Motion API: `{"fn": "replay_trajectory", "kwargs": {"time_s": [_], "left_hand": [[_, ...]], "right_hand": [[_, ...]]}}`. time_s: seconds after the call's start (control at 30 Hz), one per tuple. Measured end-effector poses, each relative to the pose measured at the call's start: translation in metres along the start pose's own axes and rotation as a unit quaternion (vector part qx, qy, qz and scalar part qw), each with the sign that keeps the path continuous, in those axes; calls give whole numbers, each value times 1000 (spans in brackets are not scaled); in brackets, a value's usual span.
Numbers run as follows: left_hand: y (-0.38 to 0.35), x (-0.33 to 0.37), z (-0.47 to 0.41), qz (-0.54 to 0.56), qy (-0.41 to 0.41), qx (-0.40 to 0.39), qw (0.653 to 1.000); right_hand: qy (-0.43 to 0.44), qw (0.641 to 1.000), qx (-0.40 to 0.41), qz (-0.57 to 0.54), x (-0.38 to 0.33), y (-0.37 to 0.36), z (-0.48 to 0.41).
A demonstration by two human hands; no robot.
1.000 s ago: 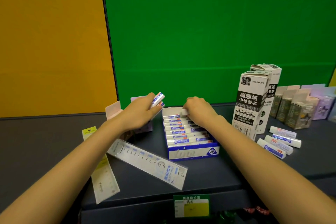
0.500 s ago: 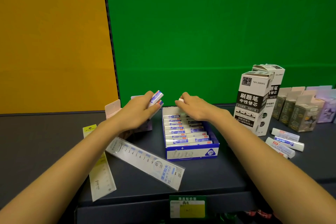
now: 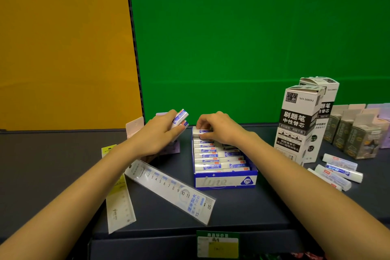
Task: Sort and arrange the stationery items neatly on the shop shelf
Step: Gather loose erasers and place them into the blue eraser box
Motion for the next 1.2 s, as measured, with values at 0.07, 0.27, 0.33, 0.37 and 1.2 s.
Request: {"fn": "replay_trajectory", "kwargs": {"time_s": [0.07, 0.27, 0.33, 0.37, 1.2], "left_hand": [[-1, 0, 0, 2, 0, 0, 1000], [-2, 0, 2, 7, -2, -1, 1000], [-1, 1, 3, 10, -3, 2, 1000], [0, 1, 3, 11, -4, 3, 1000], [-30, 46, -16, 118, -20, -66, 991]], "right_hand": [[5, 1000, 2, 3, -1, 1, -1], [17, 999, -11, 29, -3, -2, -2], [16, 999, -19, 26, -3, -2, 0], [12, 999, -23, 20, -2, -2, 1], [-123, 842, 35, -524, 13, 21, 49]]}}
Point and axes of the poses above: each hand's wrist, its own z-axis away from the middle knuckle, its own y-axis out of the back of the hand, x = y × z, the point moved 10 cm from there along -z, towards the middle knuckle, and after that the axes turned 1 degree about z, right-handed, at the moved point
